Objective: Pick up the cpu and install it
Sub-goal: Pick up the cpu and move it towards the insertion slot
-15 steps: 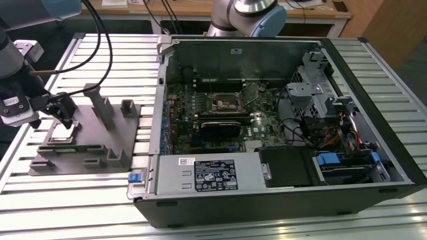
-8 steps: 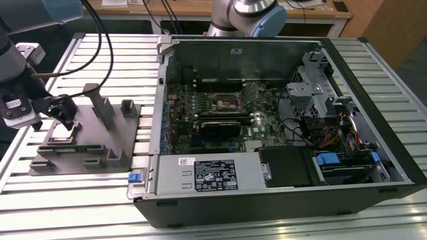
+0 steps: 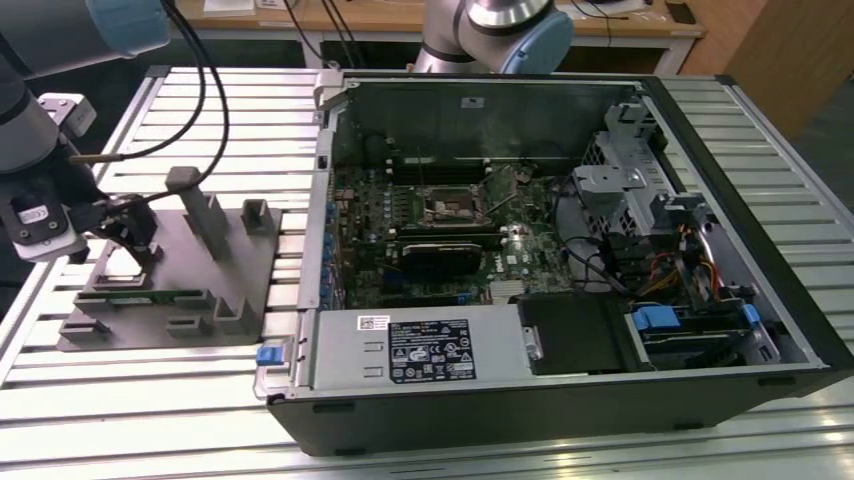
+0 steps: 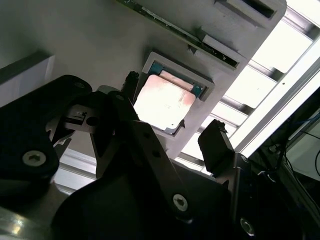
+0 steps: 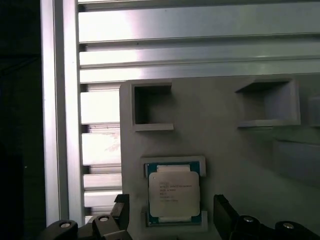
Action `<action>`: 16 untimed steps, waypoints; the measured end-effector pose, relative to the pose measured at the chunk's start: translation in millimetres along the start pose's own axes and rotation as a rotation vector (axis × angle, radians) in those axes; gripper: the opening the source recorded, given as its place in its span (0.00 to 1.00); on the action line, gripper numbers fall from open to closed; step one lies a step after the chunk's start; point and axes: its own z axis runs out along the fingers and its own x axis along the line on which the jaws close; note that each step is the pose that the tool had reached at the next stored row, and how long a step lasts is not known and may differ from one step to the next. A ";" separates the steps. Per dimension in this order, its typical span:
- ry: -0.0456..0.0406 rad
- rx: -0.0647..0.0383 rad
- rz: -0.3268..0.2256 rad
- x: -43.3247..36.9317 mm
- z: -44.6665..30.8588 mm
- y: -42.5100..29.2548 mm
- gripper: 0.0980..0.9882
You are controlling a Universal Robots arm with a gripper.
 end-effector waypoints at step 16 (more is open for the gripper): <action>-0.0022 0.024 0.027 0.3 12.8 7.3 0.75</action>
